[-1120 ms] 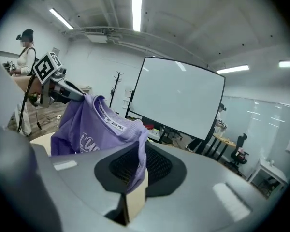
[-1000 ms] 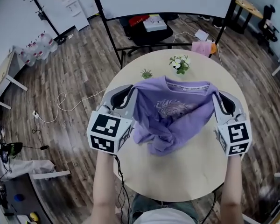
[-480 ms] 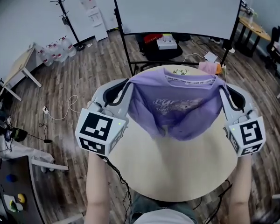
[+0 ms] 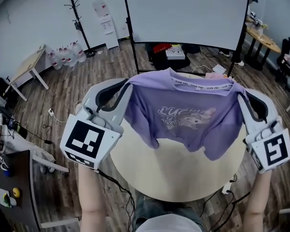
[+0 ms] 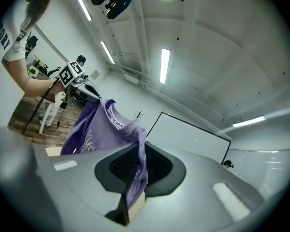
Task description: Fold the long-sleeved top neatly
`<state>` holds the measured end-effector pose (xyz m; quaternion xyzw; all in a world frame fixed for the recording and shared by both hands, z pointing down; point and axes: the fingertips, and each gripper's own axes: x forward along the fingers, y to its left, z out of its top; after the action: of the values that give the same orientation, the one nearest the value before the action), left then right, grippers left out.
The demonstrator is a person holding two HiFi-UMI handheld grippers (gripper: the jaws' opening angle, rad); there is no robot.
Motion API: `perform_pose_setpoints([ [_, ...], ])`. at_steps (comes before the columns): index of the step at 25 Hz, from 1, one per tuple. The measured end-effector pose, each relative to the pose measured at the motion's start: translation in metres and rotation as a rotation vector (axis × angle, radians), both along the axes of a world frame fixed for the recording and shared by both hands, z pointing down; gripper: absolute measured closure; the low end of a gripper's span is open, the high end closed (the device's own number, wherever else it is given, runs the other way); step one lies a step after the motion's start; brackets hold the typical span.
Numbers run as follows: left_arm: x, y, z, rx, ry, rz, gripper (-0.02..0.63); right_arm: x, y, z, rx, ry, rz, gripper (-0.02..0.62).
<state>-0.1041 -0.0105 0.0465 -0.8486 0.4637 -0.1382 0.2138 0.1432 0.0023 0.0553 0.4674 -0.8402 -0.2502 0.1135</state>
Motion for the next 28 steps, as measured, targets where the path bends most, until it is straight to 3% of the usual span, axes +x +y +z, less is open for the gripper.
perform_pose_setpoints([
  [6,0.003,0.057,-0.009,-0.026,-0.035,0.059,0.584,0.010,0.047,-0.002,-0.056,0.040,-0.037,0.548],
  [11,-0.002,0.061,0.039,-0.246,0.001,0.128,0.584,0.009,0.038,0.036,-0.238,0.006,-0.073,0.548],
  [18,-0.007,0.013,0.153,-0.504,0.003,0.141,0.584,0.001,-0.014,0.150,-0.489,0.035,-0.003,0.548],
  [28,0.006,-0.080,0.263,-0.706,-0.042,0.151,0.584,0.010,-0.090,0.266,-0.677,0.050,0.142,0.548],
])
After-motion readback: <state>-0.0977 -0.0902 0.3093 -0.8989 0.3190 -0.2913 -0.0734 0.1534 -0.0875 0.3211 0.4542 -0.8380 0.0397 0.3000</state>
